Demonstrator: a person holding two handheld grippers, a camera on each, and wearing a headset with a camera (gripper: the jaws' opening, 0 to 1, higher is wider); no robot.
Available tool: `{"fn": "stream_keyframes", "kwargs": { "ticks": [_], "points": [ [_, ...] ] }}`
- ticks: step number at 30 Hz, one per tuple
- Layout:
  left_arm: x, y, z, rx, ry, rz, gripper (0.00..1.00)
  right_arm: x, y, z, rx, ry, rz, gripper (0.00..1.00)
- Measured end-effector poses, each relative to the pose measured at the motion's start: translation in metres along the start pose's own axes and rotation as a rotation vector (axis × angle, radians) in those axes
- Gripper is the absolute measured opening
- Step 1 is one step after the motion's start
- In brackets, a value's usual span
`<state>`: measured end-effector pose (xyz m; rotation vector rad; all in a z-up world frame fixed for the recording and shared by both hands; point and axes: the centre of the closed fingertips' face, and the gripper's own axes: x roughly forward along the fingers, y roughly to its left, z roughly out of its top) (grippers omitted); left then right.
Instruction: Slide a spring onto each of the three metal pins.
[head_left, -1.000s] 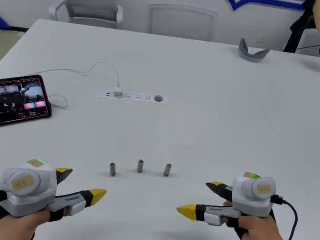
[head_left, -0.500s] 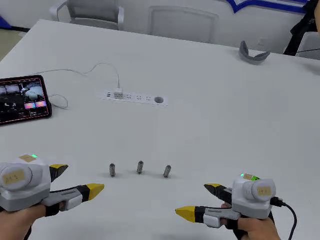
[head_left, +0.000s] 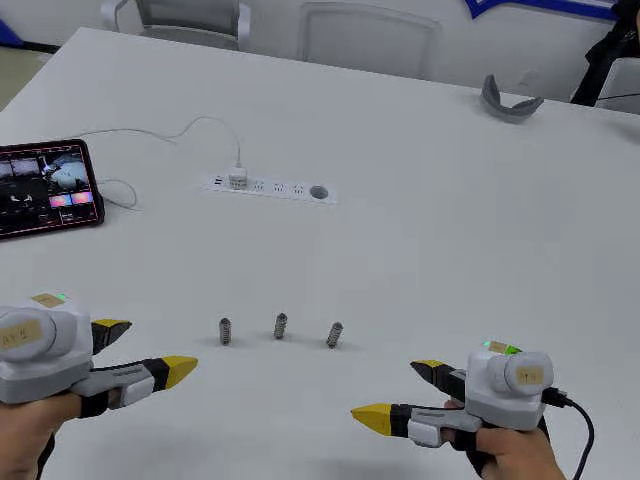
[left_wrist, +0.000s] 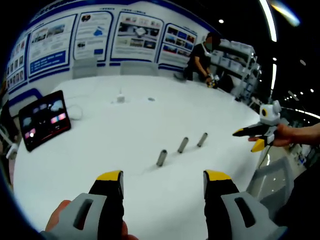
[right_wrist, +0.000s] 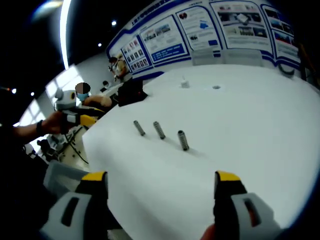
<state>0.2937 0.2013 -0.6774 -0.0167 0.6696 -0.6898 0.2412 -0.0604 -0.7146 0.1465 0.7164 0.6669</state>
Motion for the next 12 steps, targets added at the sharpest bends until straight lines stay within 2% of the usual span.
{"fn": "stream_keyframes", "kwargs": {
  "ticks": [12],
  "points": [
    [-0.0016,0.0021,-0.0005,0.012,0.0,0.0,0.69,0.0034,0.0017,0.001,-0.007,0.005,0.009,0.91]
  ]
}}
